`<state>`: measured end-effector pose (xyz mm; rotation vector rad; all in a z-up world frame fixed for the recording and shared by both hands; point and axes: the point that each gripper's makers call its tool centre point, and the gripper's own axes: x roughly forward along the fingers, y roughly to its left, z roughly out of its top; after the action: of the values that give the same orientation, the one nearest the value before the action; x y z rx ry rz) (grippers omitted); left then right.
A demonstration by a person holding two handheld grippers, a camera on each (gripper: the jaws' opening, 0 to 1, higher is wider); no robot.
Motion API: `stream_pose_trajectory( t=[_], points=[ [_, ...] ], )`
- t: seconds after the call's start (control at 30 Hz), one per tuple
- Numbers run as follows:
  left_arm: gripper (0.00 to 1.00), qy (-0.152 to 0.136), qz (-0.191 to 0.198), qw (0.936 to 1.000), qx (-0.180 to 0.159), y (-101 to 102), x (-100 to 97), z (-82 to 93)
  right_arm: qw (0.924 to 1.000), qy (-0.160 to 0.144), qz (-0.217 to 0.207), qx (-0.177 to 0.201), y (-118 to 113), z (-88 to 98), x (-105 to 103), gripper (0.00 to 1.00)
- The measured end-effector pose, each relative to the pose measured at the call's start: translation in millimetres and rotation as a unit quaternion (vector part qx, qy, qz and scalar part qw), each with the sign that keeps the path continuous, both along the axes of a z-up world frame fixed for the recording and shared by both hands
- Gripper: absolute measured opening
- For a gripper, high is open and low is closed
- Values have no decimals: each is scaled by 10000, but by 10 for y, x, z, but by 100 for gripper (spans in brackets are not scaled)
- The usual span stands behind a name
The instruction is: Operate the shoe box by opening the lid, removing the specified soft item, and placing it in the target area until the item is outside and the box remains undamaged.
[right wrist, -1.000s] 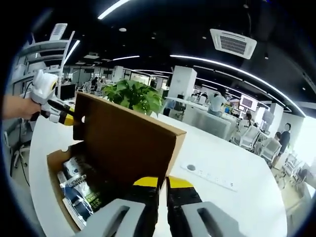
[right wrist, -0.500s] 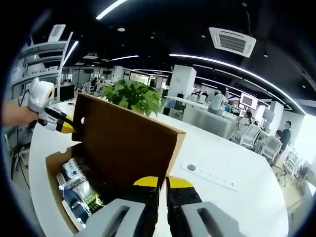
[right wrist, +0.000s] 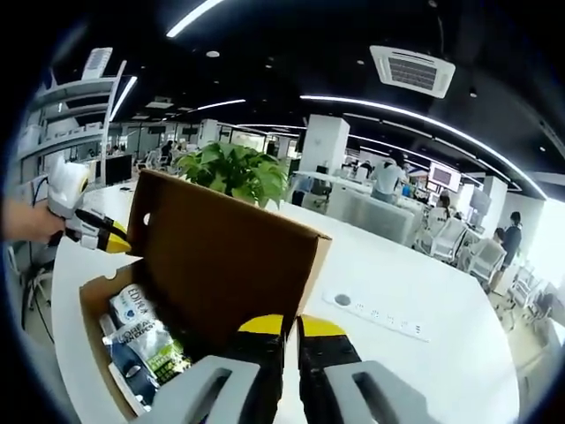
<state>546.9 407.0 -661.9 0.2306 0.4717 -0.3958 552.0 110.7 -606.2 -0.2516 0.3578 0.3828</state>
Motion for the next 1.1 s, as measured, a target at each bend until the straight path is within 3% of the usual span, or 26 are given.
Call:
stream_pose_trajectory(
  t=[0.6,0.77,0.9,1.1],
  points=[
    [8,92,253,9992,-285,6,58,-122,9998,13,50,-188,-12,-37,108,0],
    [1,43,305,9990,-333,3,88,-111,9999,15,38,-134,-13,-39,115,0],
    [1,105,391,9977,-546,27,98,-115,10000,3,34,-83,-14,-41,113,0],
    [1,123,406,9976,-555,33,114,-125,9999,-33,93,-56,-3,-45,110,1]
  ],
)
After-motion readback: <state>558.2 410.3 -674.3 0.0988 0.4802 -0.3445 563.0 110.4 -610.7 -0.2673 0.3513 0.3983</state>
